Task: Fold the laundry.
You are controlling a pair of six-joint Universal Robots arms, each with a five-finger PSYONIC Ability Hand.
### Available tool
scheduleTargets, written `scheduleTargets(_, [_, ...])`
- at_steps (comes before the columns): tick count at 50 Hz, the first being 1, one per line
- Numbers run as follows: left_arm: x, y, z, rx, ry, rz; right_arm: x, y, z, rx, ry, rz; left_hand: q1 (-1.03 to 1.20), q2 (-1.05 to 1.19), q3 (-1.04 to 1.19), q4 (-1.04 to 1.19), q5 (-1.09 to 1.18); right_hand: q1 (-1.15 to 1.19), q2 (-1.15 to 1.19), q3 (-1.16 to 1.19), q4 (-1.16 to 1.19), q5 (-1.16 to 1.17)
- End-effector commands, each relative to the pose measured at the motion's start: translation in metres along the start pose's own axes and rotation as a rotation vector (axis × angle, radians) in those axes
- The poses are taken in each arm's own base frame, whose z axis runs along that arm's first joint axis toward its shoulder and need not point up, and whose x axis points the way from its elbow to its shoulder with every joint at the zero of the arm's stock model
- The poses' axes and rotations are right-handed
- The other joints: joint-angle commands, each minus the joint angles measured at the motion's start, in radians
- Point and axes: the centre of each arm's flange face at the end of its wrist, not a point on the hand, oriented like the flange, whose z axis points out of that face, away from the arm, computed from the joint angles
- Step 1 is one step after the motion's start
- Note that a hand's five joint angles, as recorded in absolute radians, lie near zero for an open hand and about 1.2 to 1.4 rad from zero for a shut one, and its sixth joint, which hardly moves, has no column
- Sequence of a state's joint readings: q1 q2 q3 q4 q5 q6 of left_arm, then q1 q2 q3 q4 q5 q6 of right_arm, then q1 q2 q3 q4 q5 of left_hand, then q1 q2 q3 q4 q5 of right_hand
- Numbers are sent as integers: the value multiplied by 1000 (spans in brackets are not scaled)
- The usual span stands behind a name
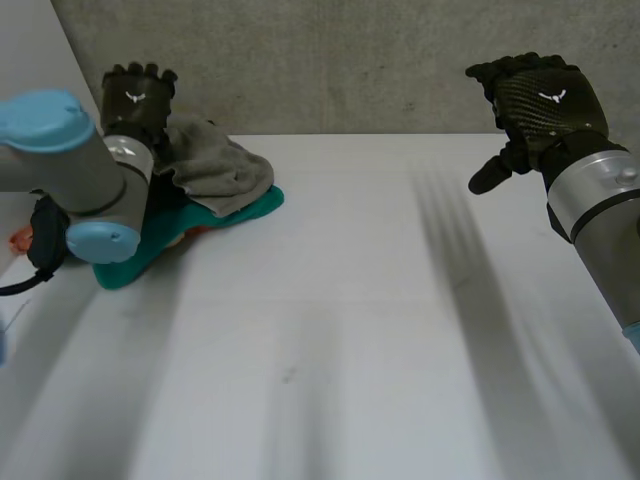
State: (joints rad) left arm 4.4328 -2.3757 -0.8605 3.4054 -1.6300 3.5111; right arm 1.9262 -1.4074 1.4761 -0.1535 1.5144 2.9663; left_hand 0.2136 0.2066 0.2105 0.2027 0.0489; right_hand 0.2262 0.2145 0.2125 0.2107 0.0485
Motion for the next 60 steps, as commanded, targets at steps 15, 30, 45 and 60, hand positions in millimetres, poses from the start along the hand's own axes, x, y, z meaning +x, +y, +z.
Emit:
scheduleTargets(15, [14,-3,24,99,44,3,10,3,3,-8,27,-85,1183,1190,1186,1194,1173,-52,-40,-38,-36,-48])
scheduleTargets(30, [17,-182,-92,273,259,-560,17,-10,0,28,46,-88,1183,1190,1186,1194,1173,-52,-40,-38,-36,-48])
scheduleTargets(45, [-8,-6,-14,-4,88,172,25,-16,-1,44,68,-92,38,45,41,49,28,-52,-40,-38,-36,-48])
scheduleTargets(60, [-10,71,46,83,145,178,22,-7,1,17,59,-92,606,613,609,617,596,-52,-40,-38,-36,-48])
